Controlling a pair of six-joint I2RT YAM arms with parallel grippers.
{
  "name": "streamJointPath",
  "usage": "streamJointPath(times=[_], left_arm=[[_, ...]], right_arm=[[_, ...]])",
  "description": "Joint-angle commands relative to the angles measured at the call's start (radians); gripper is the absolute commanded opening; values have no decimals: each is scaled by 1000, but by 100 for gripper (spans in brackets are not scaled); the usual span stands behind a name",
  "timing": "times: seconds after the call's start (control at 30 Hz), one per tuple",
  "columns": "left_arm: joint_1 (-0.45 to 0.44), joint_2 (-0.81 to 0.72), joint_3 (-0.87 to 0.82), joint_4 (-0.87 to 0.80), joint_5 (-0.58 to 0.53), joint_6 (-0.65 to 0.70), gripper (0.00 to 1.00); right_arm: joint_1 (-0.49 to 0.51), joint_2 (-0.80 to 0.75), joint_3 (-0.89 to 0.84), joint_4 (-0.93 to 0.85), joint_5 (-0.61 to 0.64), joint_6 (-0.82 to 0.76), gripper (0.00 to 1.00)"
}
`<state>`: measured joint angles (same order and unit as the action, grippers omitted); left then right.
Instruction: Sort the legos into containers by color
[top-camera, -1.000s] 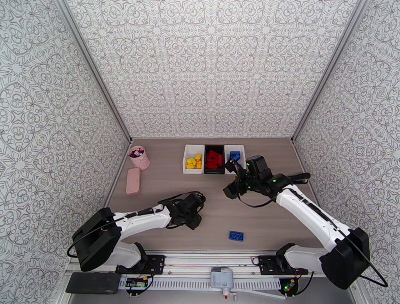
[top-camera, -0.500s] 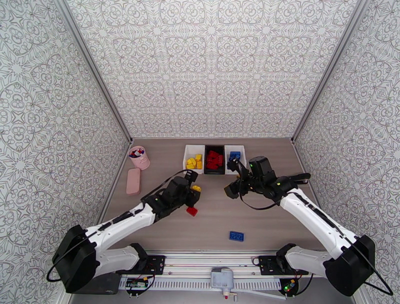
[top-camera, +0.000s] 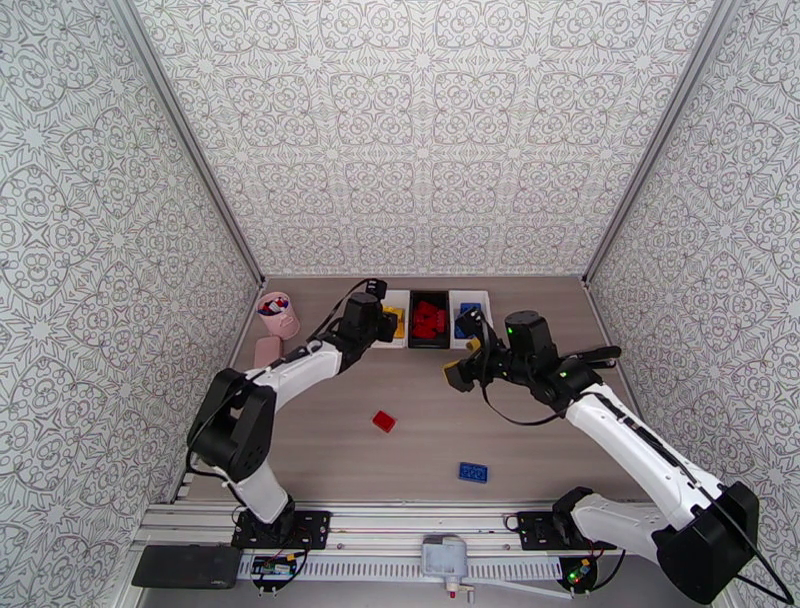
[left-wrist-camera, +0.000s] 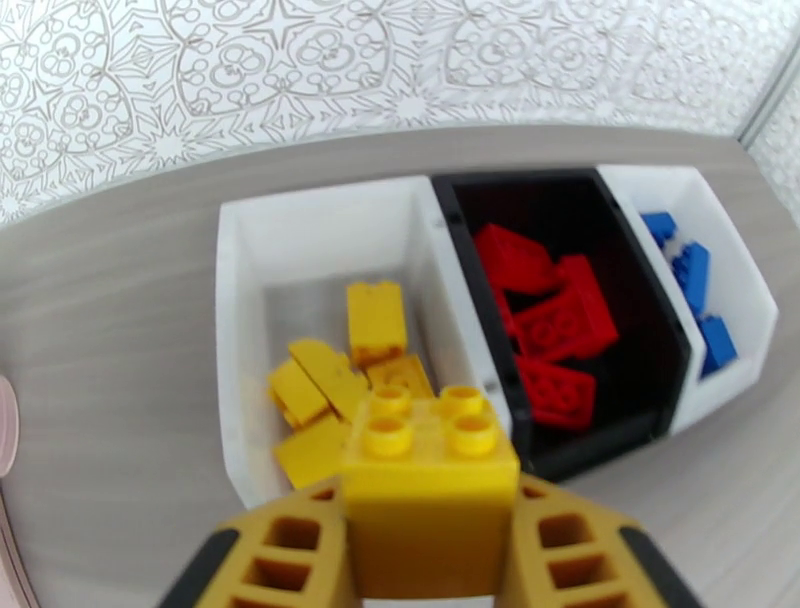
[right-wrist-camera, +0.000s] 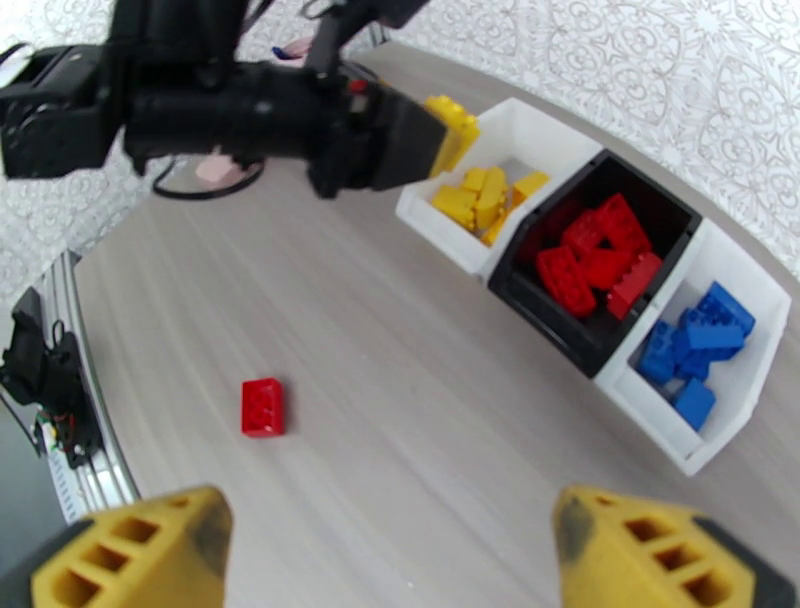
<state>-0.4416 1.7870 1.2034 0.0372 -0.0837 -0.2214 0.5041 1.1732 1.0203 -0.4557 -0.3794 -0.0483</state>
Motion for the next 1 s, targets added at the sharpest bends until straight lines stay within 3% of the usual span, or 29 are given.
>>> streamJointPath(times=[0.0, 0.2, 0.4, 0.6, 0.97], left_arm=[[19, 74, 85, 9, 6, 29, 23], [39, 181, 177, 7, 46, 18, 25], [37, 164, 176, 31, 59, 34, 47], [30, 19, 42, 56, 51, 38, 70], [57, -326, -233, -58, 25, -92, 90]], right_arm=[[3, 1, -17, 14, -1, 16, 88], [3, -6, -18, -2, 25, 16, 88], [2, 7, -7, -17, 37, 11, 88], [9, 49, 8, -2, 20, 18, 88], [199, 178, 30, 21, 178, 5, 89]])
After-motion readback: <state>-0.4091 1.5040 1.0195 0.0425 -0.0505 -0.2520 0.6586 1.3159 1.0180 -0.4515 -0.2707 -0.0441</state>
